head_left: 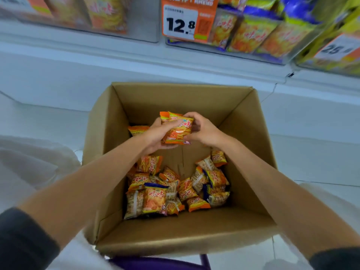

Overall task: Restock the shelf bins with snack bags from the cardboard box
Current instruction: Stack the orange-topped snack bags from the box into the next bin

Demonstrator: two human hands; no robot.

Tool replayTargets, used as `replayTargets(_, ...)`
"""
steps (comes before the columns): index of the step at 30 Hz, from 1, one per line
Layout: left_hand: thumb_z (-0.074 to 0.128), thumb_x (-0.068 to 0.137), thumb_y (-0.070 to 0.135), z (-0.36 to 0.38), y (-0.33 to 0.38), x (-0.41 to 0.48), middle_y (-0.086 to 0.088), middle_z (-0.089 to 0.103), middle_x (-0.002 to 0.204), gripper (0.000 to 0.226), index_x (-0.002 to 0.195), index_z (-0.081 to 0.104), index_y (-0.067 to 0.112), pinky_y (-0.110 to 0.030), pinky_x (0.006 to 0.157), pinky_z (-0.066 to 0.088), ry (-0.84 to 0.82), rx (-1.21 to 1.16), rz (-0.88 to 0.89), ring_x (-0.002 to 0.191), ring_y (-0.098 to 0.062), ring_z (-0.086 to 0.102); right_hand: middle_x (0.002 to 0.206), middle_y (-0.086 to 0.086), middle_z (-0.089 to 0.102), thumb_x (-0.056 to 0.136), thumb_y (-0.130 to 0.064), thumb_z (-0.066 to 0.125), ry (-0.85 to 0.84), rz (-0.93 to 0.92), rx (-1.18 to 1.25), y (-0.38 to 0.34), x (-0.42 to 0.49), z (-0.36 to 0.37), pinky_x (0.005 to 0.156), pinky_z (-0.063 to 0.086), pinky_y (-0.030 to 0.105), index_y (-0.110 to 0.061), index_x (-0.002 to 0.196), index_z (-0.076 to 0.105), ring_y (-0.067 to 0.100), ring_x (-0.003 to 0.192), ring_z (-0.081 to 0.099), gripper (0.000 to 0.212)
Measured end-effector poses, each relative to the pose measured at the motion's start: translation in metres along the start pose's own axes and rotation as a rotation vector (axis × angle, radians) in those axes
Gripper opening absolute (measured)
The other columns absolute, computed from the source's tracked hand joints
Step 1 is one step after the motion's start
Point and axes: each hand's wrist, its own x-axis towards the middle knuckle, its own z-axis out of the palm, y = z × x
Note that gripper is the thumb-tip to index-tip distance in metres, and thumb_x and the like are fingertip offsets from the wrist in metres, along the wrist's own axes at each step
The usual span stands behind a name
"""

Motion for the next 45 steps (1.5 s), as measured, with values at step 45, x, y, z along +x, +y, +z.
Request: replayTargets(45,0.048,0.099,0.025,-0.163,0.386,0.016,-0.010,0.040,0.151,0.049,0.147,0.039,0.025,-0.045,0.112,0.034,0.566,1.342,0.862,0.138,-0.032,0.037,0.078,-0.003,0.042,0.070,-0.027,0.081,0.442,-0.216,-1.224,-0.399,0.143,-0.079,0.051,0.030,0.027,-0.016,0.103,0.039,0.019,0.074,0.046,0.055)
